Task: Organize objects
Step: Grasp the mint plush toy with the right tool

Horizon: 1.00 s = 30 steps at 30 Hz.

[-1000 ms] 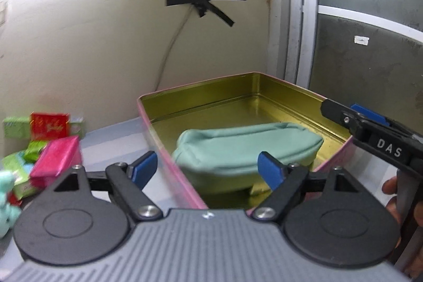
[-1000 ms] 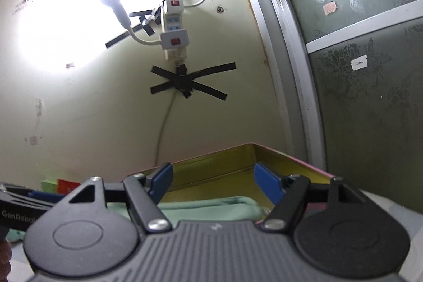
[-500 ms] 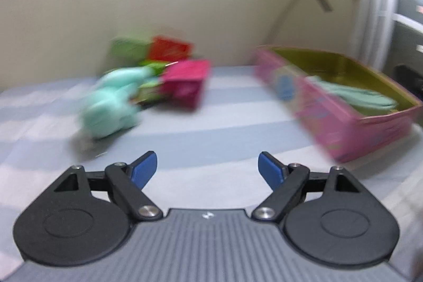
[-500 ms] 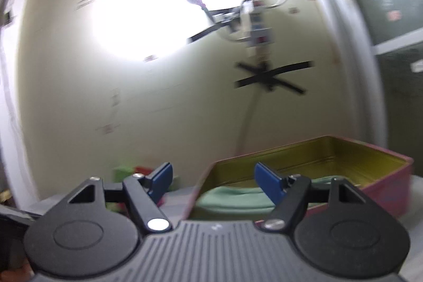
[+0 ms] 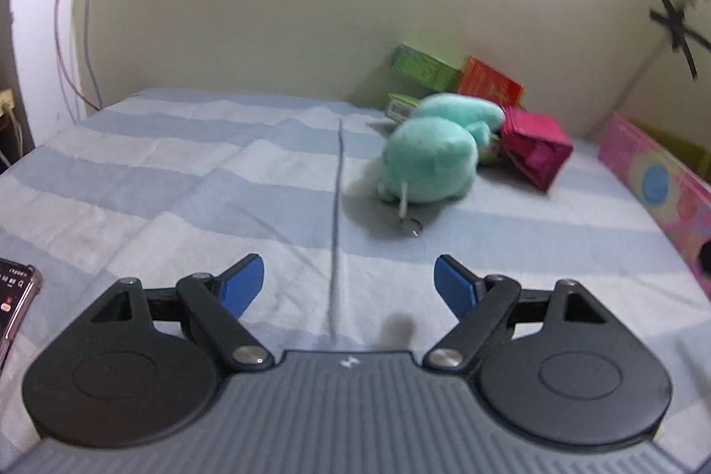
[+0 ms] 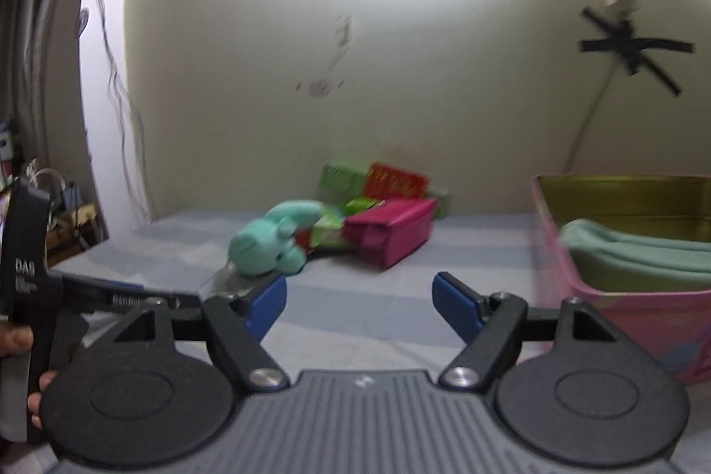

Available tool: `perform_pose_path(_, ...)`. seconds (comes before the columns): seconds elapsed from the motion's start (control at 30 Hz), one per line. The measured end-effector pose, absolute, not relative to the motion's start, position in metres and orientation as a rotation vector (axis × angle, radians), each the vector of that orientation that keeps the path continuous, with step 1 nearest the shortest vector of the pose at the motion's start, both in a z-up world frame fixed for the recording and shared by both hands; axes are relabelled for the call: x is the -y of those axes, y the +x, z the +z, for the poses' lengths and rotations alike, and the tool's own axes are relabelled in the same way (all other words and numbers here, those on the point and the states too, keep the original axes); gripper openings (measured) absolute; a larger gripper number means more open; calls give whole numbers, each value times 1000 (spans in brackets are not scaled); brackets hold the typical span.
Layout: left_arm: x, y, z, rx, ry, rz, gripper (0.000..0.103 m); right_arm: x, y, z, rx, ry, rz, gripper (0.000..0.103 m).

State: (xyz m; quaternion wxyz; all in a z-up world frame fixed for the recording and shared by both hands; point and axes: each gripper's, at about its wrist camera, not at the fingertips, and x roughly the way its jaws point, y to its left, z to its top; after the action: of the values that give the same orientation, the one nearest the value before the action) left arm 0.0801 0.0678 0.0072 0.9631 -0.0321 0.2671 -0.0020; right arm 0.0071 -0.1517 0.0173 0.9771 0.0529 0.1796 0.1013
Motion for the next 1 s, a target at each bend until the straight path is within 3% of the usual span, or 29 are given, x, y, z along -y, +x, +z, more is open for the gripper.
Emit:
perform_pose_path(0.2,-77,73,11,-481,-127,29,86,134,52,19,-467,191,257,78)
perform_pose_path(0.4,-96,75,12,-462,-202,78,86,108,112,25,-541,352,299,93)
perform_pose_path(0.63,-105,77,10,-480,-251,91,86,64,186,9,-653,411,301,96)
perform_pose_path(0.73,-105,78,9,-489,-248,87,86,50,206,1,-693,362,278,87)
perform_pose_path(0.77,-105,78,8,-492,-247,86,86,46,208,1,-686,322,265,67)
perform_pose_path(0.83,-105,78,8,-497,-247,84,86,47,206,3,-679,279,277,59)
perform_pose_path(1.0,-107,78,7,-503,-257,86,86,57,170,15,-632,116,286,54)
